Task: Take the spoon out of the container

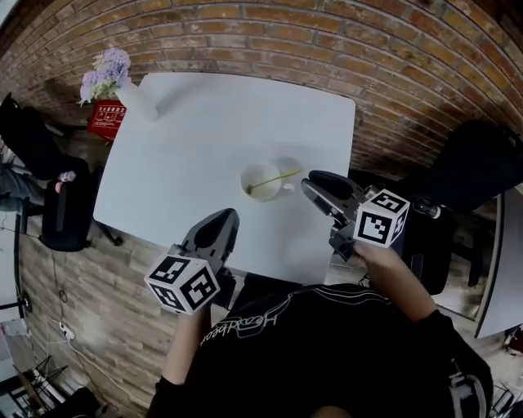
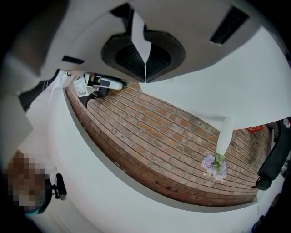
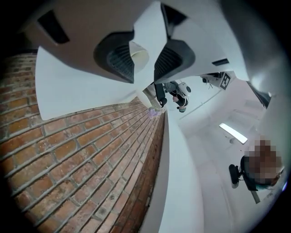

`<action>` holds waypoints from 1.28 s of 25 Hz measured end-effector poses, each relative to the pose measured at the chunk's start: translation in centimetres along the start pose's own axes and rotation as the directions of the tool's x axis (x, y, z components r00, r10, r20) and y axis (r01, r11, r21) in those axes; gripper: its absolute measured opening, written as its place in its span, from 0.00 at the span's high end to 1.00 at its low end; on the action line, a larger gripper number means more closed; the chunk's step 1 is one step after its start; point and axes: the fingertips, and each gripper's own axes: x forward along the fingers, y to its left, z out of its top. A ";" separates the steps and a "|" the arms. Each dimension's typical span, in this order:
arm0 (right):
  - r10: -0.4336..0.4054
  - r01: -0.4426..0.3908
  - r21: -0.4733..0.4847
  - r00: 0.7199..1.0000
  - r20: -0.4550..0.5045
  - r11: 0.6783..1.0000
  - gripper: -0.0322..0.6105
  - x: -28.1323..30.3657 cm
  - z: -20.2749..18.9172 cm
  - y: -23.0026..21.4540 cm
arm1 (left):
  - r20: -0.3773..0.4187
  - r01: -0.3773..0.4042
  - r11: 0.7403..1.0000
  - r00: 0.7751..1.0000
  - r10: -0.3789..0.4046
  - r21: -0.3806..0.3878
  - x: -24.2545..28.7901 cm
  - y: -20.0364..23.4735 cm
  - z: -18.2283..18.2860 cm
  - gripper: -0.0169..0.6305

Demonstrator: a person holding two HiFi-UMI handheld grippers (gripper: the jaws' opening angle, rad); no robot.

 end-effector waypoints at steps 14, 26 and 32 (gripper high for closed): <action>-0.059 0.069 0.130 0.995 -0.080 0.989 0.79 4.3 -3.6 -5.3 | -0.047 -0.029 0.999 0.999 0.027 -0.038 1.4 3.5 -0.9 0.96; -0.033 0.048 0.173 0.996 -0.086 0.984 0.94 5.6 -4.0 -5.0 | -0.049 -0.076 0.995 0.996 0.073 -0.064 1.0 4.8 -1.5 0.96; -0.024 0.033 0.175 0.998 -0.051 0.984 0.95 5.1 -3.2 -4.1 | -0.042 -0.077 0.995 0.996 0.075 -0.061 0.2 4.0 -1.9 0.96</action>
